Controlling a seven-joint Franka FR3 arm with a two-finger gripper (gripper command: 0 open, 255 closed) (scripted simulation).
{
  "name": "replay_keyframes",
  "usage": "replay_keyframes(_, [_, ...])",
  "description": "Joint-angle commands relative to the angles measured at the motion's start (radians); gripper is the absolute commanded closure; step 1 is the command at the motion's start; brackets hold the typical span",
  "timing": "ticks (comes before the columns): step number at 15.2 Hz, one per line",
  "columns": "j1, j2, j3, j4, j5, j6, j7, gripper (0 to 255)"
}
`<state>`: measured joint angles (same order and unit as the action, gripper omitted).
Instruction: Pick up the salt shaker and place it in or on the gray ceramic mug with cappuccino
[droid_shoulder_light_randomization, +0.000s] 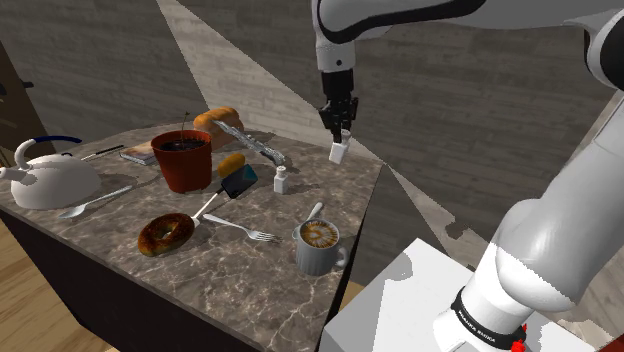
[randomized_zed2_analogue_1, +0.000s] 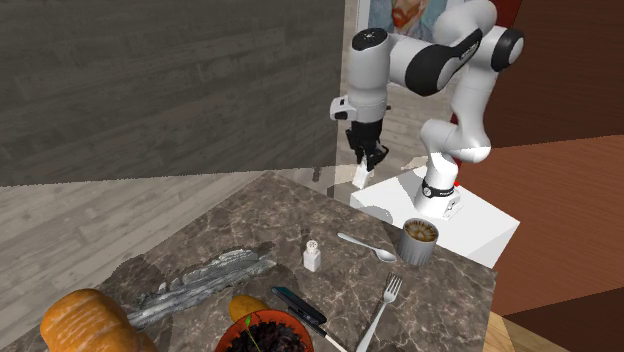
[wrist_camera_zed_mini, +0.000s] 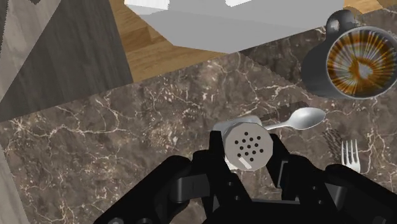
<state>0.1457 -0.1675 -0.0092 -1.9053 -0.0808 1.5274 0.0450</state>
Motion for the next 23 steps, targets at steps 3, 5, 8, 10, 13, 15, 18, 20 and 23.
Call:
replay_keyframes(3, [0.039, -0.067, 0.052, -0.058, 0.03, -0.015, 0.086, 255])
replay_keyframes(5, [0.058, -0.096, 0.078, -0.081, 0.047, -0.024, 0.13, 255])
replay_keyframes(8, [0.088, -0.133, 0.12, -0.106, 0.077, -0.036, 0.195, 255])
replay_keyframes(10, [0.107, -0.153, 0.149, -0.118, 0.098, -0.045, 0.24, 255])
replay_keyframes(13, [0.137, -0.175, 0.194, -0.127, 0.131, -0.057, 0.309, 255])
replay_keyframes(15, [0.144, -0.18, 0.207, -0.142, 0.141, -0.046, 0.327, 255])
replay_keyframes(18, [0.145, -0.183, 0.208, -0.185, 0.142, -0.006, 0.326, 255])
replay_keyframes(20, [0.146, -0.184, 0.209, -0.212, 0.143, 0.021, 0.326, 255])
replay_keyframes(23, [0.147, -0.183, 0.211, -0.252, 0.144, 0.061, 0.326, 255])
